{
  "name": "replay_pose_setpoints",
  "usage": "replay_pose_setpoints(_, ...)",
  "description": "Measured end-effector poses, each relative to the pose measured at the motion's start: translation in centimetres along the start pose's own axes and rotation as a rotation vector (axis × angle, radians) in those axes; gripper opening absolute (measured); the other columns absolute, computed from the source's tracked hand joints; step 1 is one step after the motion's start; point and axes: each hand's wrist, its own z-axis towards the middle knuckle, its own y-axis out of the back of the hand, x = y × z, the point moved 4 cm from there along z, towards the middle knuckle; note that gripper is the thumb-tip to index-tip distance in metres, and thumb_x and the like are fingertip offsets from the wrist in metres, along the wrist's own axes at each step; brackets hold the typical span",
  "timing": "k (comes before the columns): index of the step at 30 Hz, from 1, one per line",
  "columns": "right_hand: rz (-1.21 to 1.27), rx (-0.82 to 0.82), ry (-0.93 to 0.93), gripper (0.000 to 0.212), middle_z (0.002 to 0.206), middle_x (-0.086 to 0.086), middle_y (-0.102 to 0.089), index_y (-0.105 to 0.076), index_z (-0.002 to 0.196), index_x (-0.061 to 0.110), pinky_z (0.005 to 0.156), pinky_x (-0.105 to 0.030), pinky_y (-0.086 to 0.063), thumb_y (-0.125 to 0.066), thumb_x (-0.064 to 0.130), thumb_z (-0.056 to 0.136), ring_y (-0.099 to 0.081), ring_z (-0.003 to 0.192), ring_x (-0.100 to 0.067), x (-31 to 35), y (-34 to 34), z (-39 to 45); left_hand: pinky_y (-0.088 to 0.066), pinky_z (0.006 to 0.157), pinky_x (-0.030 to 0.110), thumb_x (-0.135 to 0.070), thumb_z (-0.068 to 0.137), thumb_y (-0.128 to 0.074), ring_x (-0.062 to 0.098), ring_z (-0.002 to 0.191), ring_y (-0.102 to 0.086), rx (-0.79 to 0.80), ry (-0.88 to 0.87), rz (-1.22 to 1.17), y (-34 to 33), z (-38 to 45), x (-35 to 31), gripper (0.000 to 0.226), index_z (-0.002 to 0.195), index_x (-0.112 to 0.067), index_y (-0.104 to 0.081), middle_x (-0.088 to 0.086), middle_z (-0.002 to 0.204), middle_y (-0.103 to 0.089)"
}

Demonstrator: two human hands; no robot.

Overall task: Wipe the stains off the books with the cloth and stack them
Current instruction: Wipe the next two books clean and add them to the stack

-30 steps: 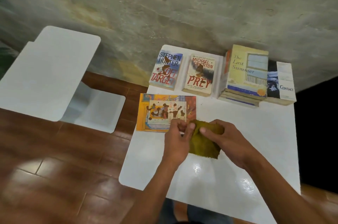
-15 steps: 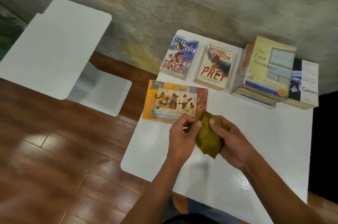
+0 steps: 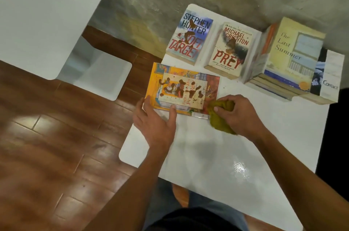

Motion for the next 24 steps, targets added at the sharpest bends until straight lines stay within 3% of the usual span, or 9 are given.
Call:
replay_pose_setpoints(4,-0.052,-0.011,0.013,0.032,0.111,0.008,-0.054,-0.065,0.12,0.021,0.081,-0.028,-0.043,-0.072,0.031,0.09,-0.051,0.098,-0.013,0.5,-0.7,1.8,-0.023,0.115,0.05,-0.071,0.081,-0.063,0.031,0.142,-0.027,0.073,-0.011,0.059,-1.5,0.5,0.5,0.099,0.152,-0.012,-0.028,0.012,0.153,-0.031)
replay_pose_setpoints(8,-0.16,-0.095,0.027,0.035,0.122,0.001,-0.063,-0.066,0.121,0.018,0.08,-0.026,-0.041,-0.074,0.032,0.089,-0.05,0.095,-0.011,0.7,-1.1,2.6,-0.021,0.116,0.049,-0.079,0.078,-0.058,0.03,0.146,-0.024,0.072,0.001,0.083,-2.4,0.1,1.0,0.107,0.154,-0.011,-0.026,0.012,0.158,-0.028)
replay_pose_setpoints(14,-0.413,-0.137,0.077,0.041,0.116,-0.006,-0.065,-0.069,0.121,0.019,0.083,-0.035,-0.053,-0.074,0.04,0.086,-0.064,0.099,-0.026,1.3,-2.3,3.3,-0.025,0.115,0.048,-0.084,0.078,-0.053,0.031,0.145,-0.027,0.039,-0.003,0.185,-2.8,-0.1,1.3,0.111,0.155,-0.009,-0.026,0.014,0.158,-0.03)
replay_pose_setpoints(17,-0.42,-0.161,0.029,0.041,0.118,-0.006,-0.064,-0.067,0.122,0.019,0.08,-0.032,-0.049,-0.072,0.041,0.089,-0.063,0.099,-0.026,1.6,-1.9,4.4,-0.024,0.115,0.046,-0.085,0.079,-0.049,0.03,0.146,-0.028,0.039,-0.008,0.214,-2.9,0.0,1.3,0.112,0.156,-0.008,-0.025,0.014,0.158,-0.03)
replay_pose_setpoints(22,-0.526,-0.068,0.118,0.037,0.117,-0.006,-0.064,-0.069,0.118,0.019,0.081,-0.034,-0.051,-0.072,0.04,0.088,-0.063,0.101,-0.026,2.1,-3.0,4.4,-0.024,0.116,0.046,-0.087,0.078,-0.047,0.03,0.145,-0.029,0.04,-0.003,0.232,-3.0,-0.1,1.4,0.114,0.157,-0.009,-0.023,0.013,0.159,-0.03)
replay_pose_setpoints(24,-0.51,-0.129,0.051,0.041,0.114,-0.007,-0.064,-0.067,0.119,0.017,0.081,-0.036,-0.054,-0.071,0.043,0.088,-0.063,0.1,-0.027,1.9,-2.3,5.1,-0.023,0.116,0.045,-0.087,0.078,-0.048,0.029,0.146,-0.028,0.046,0.005,0.229,-3.1,0.0,1.5,0.113,0.157,-0.01,-0.023,0.012,0.159,-0.029)
